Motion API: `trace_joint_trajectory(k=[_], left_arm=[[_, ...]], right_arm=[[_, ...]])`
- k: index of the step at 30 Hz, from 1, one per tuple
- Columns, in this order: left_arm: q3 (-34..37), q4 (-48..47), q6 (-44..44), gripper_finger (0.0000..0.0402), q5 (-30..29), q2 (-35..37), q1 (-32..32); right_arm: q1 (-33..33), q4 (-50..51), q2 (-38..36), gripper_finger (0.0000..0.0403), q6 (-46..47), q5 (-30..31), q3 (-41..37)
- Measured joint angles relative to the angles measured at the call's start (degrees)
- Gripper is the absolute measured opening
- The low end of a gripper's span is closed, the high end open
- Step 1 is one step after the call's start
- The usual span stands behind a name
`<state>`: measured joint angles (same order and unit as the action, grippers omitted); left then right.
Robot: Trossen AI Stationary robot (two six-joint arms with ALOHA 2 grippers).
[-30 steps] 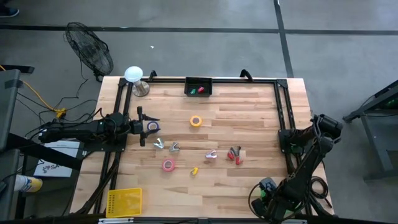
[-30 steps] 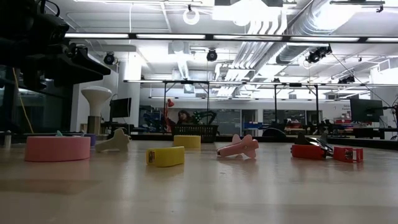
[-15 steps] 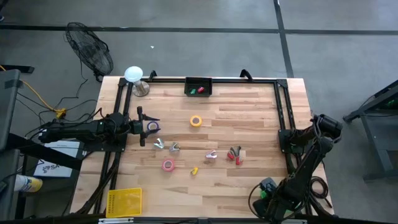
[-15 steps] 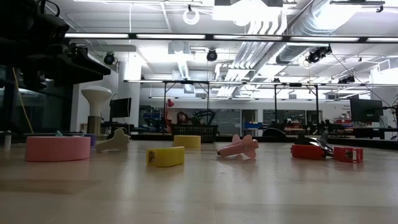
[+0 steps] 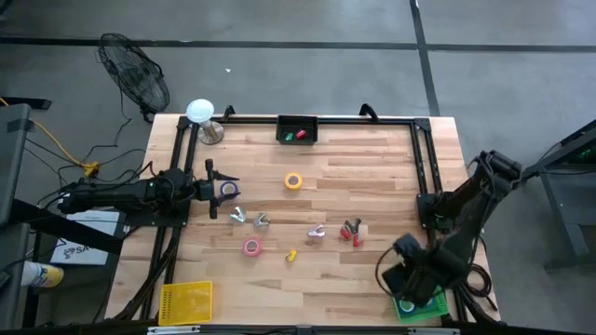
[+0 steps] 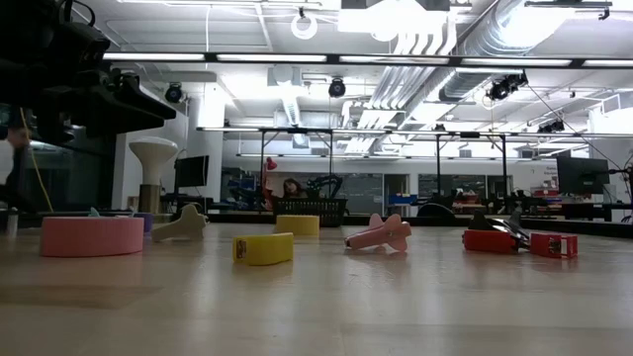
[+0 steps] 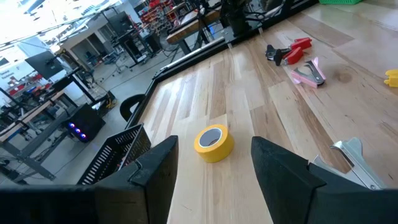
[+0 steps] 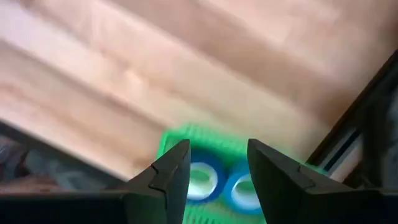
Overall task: Pick and place Stapler, Stapler remover, tape
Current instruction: Put the yellow tape into the green bin
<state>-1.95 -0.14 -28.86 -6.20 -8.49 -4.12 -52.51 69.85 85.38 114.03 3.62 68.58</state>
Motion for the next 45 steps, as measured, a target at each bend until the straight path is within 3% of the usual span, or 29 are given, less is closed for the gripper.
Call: trace_joint_trajectory(k=[8, 14, 19, 26, 33, 38, 45], left_arm=[[0.00, 0.00, 0.00, 0.0197, 0.00, 0.01, 0.02], [0.01, 0.00, 0.01, 0.0197, 0.00, 0.01, 0.00], [0.00, 0.01, 0.01, 0.0197, 0.00, 0.01, 0.00], [0.01, 0.00, 0.02, 0.0197, 0.00, 0.02, 0.00], [0.02, 0.00, 0.02, 0.0197, -0.02, 0.02, 0.02], [0.01, 0.00, 0.01, 0.0197, 0.00, 0.02, 0.01], [0.02, 0.00, 0.02, 0.0197, 0.09, 0.02, 0.00]], right_arm=[[9.91, 6.14, -0.76, 0.0152, -20.84, 7.26, 0.00], [21.62, 4.35, -0.76, 0.0152, -42.64, 9.14, 0.00], [33.70, -2.75, -0.76, 0.0152, -64.83, 9.83, 0.00], [50.29, -18.36, -0.74, 0.0151, -92.99, 4.77, 0.00], [62.50, -28.34, 0.34, 0.0152, -109.61, -3.24, 0.00], [66.55, -32.89, 5.35, 0.0163, -120.51, -5.61, 0.00], [67.95, -41.32, 15.63, 0.0213, -129.01, -7.91, 0.40]])
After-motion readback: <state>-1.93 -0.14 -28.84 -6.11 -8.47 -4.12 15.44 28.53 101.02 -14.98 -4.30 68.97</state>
